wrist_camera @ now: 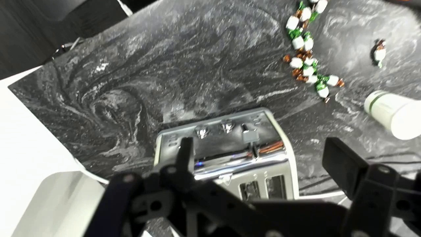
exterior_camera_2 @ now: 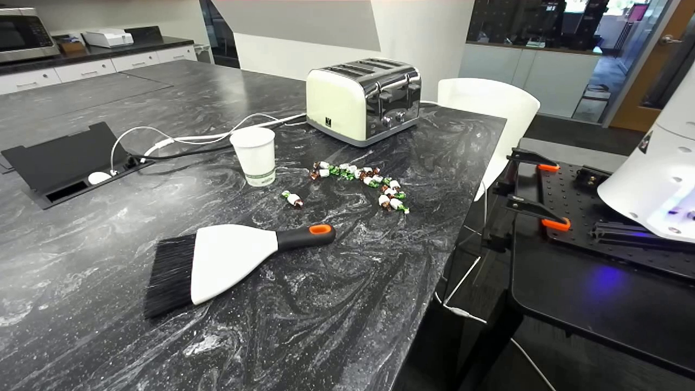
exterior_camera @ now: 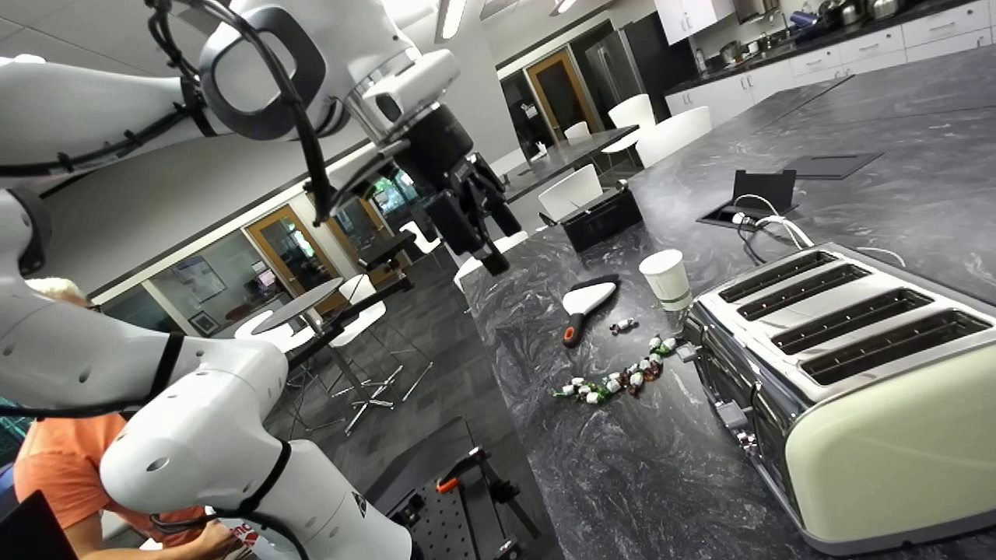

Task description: Push the toaster lever down

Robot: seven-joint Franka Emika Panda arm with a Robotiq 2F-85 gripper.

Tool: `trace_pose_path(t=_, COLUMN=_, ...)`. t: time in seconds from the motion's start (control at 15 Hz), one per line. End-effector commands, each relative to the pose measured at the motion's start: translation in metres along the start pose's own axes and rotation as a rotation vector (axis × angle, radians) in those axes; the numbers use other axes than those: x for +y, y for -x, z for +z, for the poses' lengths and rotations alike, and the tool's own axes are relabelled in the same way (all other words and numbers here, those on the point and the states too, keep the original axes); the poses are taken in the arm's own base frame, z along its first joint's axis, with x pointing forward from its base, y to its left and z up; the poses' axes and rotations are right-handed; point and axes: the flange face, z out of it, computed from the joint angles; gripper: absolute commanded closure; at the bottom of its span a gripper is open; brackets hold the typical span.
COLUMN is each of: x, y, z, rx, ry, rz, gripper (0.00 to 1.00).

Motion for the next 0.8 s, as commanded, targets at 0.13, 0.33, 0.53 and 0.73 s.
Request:
trace_pose_path(t=0.13, x=0.052, y=-0.038, z=0.068, rx=0.109, ry=0.040, rz=0.040, gripper=0.00)
trace_pose_path(t=0.33, x=0.063, y=-0.051, z=0.111, rx=0.161, ry=0.078, rz=0.057, gripper=0.00)
trace_pose_path(t=0.53, x=0.063, y=-0.061, z=0.147, rx=0.191, ry=0.114, rz=0.042, gripper=0.00)
trace_pose_path(t=0.73, x=0.064, y=-0.057, z=0.152, rx=0.179, ry=0.115, rz=0.027, gripper=0.00)
